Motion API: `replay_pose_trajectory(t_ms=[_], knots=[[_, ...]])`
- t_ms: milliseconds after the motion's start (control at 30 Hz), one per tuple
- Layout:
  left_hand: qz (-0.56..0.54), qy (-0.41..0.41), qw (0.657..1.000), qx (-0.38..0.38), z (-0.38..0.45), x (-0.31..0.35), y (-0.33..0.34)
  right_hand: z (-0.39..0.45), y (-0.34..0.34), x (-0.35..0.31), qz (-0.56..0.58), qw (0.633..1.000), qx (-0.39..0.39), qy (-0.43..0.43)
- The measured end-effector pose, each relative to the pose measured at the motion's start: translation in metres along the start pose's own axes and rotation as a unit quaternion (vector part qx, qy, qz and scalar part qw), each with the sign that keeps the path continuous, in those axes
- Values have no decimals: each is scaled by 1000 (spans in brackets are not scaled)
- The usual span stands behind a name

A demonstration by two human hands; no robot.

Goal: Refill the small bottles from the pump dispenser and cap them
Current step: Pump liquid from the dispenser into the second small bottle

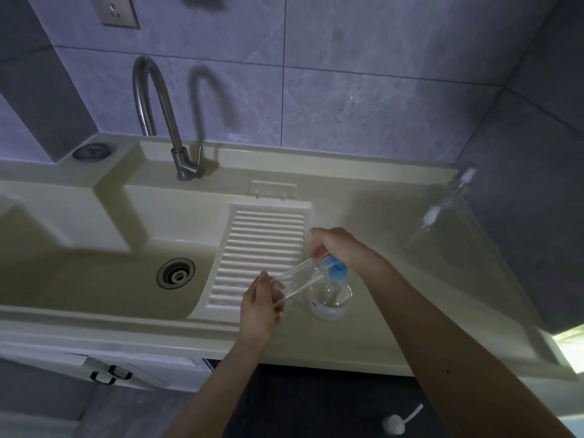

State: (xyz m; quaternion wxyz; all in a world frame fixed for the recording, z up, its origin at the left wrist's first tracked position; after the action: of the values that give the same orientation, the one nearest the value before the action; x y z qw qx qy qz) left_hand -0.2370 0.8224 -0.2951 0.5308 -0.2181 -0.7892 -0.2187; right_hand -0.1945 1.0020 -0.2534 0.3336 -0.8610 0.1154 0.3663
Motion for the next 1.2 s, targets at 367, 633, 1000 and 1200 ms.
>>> replay_pose_trajectory(t_ms=[367, 633, 1000, 1200], knots=[[-3, -2, 1000, 7, 1, 1, 4, 3, -1, 8, -35, 998, 58, -9], [-7, -6, 1000, 7, 2, -2, 4, 7, 1, 12, -50, 996, 64, -24], [-26, -9, 1000, -7, -3, 3, 4, -5, -4, 1, -26, 999, 33, -24], [-6, -25, 1000, 16, 0, -3, 6, 3, -1, 10, -48, 997, 52, -24]])
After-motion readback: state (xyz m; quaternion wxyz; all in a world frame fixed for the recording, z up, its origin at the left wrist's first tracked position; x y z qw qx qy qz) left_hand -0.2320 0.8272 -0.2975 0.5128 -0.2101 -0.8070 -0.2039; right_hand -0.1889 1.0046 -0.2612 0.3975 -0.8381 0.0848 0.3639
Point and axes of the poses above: each hand's wrist, its own z-axis towards the middle knuckle, its own y-axis out of the palm, x = y × z, the point moved 2 cm from there along z, towards the middle knuckle, and after that the axes turned 1 degree about -x, right-handed, at the moved point
